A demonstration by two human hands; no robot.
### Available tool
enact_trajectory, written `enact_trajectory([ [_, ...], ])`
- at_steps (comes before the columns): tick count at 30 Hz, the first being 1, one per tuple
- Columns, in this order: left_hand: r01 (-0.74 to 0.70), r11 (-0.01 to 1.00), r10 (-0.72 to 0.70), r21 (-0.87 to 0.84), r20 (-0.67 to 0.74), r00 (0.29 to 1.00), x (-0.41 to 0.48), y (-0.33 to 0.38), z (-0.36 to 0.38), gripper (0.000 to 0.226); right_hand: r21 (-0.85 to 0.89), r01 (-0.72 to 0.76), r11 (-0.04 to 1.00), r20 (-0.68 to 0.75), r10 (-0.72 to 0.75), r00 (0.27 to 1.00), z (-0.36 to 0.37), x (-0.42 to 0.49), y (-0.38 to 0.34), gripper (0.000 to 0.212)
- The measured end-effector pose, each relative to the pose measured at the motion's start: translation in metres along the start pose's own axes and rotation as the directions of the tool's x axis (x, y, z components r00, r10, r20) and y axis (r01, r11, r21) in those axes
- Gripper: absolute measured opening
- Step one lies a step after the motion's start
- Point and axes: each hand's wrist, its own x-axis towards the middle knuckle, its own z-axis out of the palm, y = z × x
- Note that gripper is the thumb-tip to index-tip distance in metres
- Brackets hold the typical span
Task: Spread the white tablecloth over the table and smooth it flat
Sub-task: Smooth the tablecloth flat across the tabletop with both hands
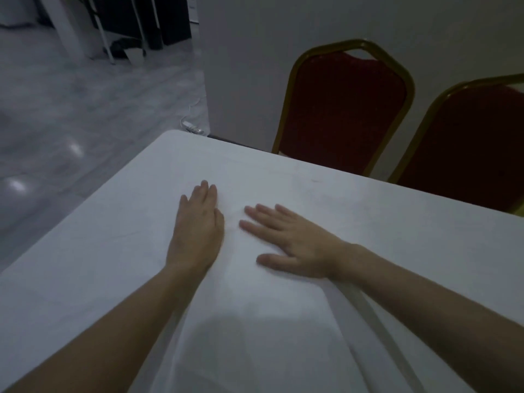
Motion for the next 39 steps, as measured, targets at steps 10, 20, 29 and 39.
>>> enact_trajectory([
  [10,-0.002,0.989,-0.004,0.146,0.040,0.999,-0.001,0.001,0.004,0.054,0.010,-0.750,0.661,-0.093,0.748,0.657,-0.008,-0.011,0.112,0.077],
  [20,0.017,0.982,-0.030,0.186,0.063,0.998,0.000,0.002,0.002,0.052,0.081,-0.309,0.948,-0.115,0.316,0.942,-0.003,0.096,0.018,0.057],
  [29,-0.048,0.983,0.039,0.175,0.051,0.998,0.001,0.000,0.001,0.050,0.112,-0.764,0.635,-0.126,0.772,0.623,0.007,-0.099,0.096,0.062],
  [39,-0.353,0.875,0.288,0.332,0.229,0.930,-0.042,0.053,0.001,0.055,0.185,-0.702,0.687,-0.140,0.726,0.674,0.019,-0.119,-0.001,0.060],
])
